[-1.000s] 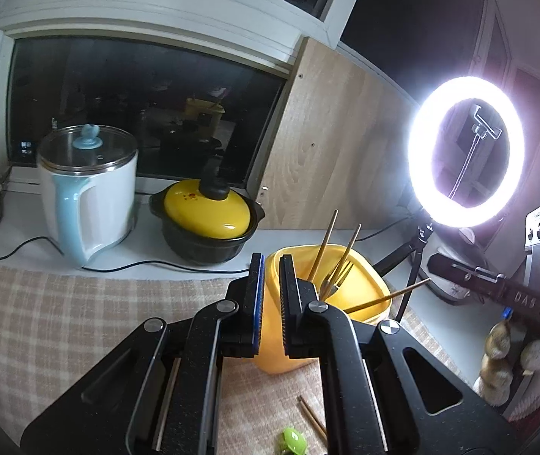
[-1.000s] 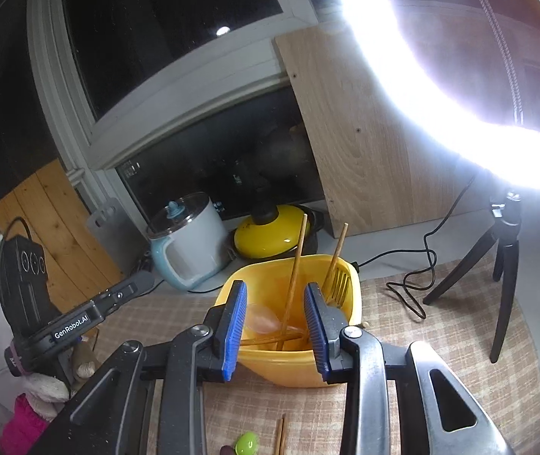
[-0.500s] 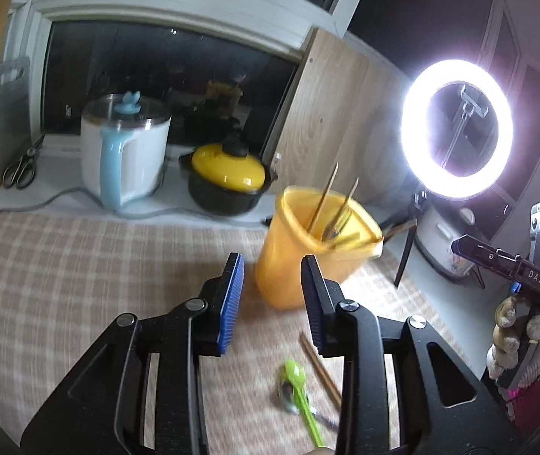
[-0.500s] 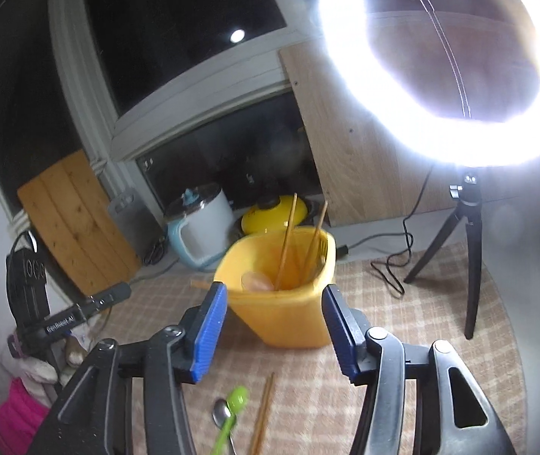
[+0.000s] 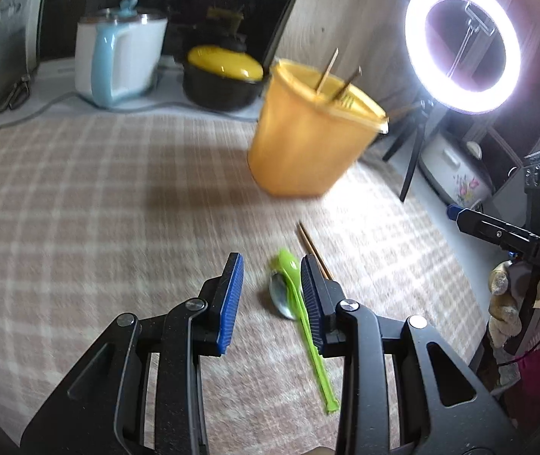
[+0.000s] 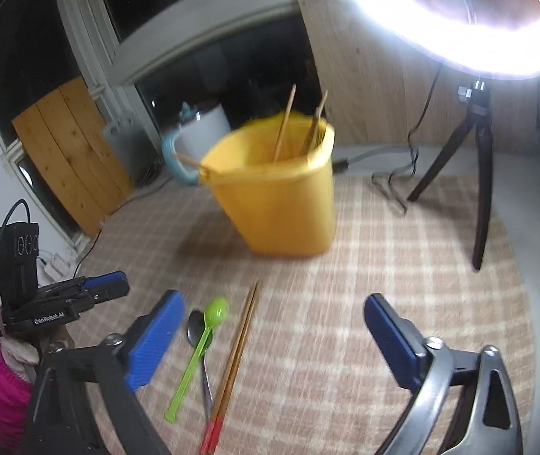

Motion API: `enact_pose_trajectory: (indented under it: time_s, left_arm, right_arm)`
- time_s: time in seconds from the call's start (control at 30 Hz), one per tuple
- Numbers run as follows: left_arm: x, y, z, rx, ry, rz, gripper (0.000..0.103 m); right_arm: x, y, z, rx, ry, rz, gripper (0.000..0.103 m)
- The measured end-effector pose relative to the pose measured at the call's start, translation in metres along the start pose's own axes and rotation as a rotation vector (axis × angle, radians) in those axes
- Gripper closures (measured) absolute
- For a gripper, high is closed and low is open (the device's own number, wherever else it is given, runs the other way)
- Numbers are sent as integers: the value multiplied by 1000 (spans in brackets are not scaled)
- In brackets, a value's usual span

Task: Organize utensils
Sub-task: 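Move both open tools back down to the remaining utensils, then grasp the green plastic spoon with the left tool while the right tool grasps a chopstick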

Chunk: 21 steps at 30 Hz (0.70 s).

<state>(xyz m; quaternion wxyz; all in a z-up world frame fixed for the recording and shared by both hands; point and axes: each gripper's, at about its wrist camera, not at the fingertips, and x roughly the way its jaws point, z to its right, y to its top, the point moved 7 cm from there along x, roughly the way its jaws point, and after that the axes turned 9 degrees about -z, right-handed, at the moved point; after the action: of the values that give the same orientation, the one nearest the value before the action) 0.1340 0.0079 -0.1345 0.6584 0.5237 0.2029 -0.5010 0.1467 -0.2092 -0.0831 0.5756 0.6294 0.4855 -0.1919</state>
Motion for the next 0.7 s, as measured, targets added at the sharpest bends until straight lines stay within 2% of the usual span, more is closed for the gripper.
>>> enact_pose_trajectory:
  time_s: [0.13,0.33,0.5,0.7]
  left_arm:
    - [16,-10,5,-2,-11,-43,72]
    - [33,-20,9,-1,-11,-96,72]
    - [45,-19,5,-7,5,-122,72]
    - [63,-19,-1,-32,-13,-159,72]
  right_arm:
    - [20,-16,2,32,51,-76,3]
    - [52,-34,-2,60,93,-198,32]
    - [77,-43,-10,64,129,-291,63]
    - [101,-46,-14,94,141,-368,75]
